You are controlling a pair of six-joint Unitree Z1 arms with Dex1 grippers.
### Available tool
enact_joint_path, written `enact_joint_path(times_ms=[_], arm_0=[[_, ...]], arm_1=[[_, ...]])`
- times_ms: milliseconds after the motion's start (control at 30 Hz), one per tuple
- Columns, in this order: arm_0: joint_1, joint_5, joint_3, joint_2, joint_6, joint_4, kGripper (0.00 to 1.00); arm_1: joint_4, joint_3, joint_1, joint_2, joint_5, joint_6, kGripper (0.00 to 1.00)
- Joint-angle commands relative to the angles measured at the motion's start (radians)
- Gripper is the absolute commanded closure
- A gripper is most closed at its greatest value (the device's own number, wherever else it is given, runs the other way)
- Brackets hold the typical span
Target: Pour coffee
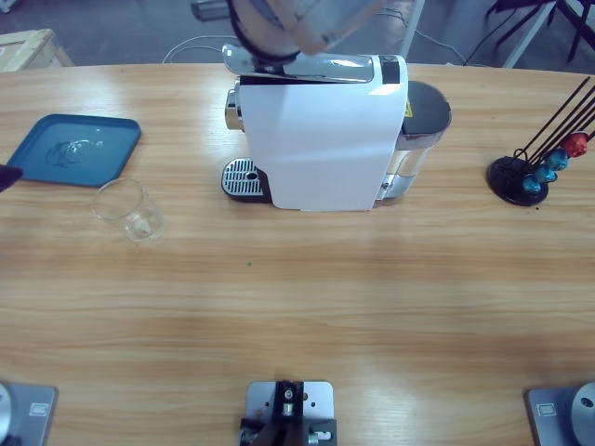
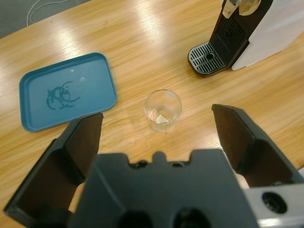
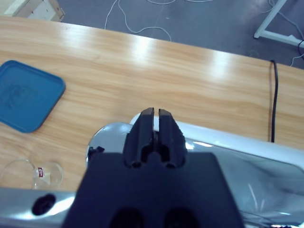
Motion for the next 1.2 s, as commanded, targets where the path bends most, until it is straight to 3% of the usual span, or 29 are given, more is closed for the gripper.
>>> enact_joint_path(times_ms=[33, 233, 333, 400, 433, 500, 600, 700, 833, 933, 1000, 1133, 1200], arm_0=[[-0.011, 0.01, 0.034, -0.006, 0.011, -0.002, 0.009], [-0.011, 0.011, 0.032, -0.004, 0.011, -0.002, 0.009], [-0.011, 0.012, 0.028, -0.018, 0.011, 0.0, 0.009], [-0.011, 0.013, 0.017, -0.024, 0.011, 0.009, 0.009], [-0.011, 0.013, 0.01, -0.028, 0.011, 0.015, 0.009], [-0.011, 0.013, -0.003, -0.051, 0.012, 0.026, 0.009], [-0.011, 0.013, -0.024, -0.086, 0.012, 0.043, 0.009], [-0.007, 0.013, -0.028, -0.113, 0.01, 0.045, 0.009], [0.104, -0.006, 0.008, -0.084, -0.076, 0.006, 0.018], [0.154, -0.013, 0.133, -0.013, -0.106, -0.18, 0.021], [0.155, -0.035, 0.214, 0.052, -0.11, -0.344, 0.081], [0.154, -0.176, 0.274, 0.188, -0.058, -0.582, 0.119], [0.154, -0.189, 0.28, 0.223, 0.006, -0.627, 0.118]], arm_1=[[-0.011, 0.196, 0.019, 0.17, 0.071, 0.045, 1.0], [-0.034, 0.237, 0.019, 0.132, 0.062, 0.059, 1.0], [-0.035, 0.24, 0.015, 0.014, 0.061, -0.019, 1.0], [-0.046, 0.239, -0.011, -0.102, 0.125, -0.116, 0.995], [-0.046, 0.238, -0.029, -0.178, 0.183, -0.179, 0.694], [-0.002, 0.212, -0.059, -0.285, 0.262, -0.256, 0.235], [0.166, 0.138, -0.09, -0.407, 0.352, -0.291, 0.025], [0.267, 0.151, -0.09, -0.539, 0.389, -0.294, 0.0], [0.298, 0.284, -0.09, -0.737, 0.413, -0.29, 0.0], [0.278, 0.393, -0.09, -0.883, 0.461, -0.271, 0.0], [0.299, 0.429, -0.09, -0.945, 0.494, -0.249, 0.0], [0.347, 0.463, -0.09, -0.996, 0.56, -0.221, 0.0], [0.362, 0.463, -0.09, -1.003, 0.572, -0.221, 0.0]])
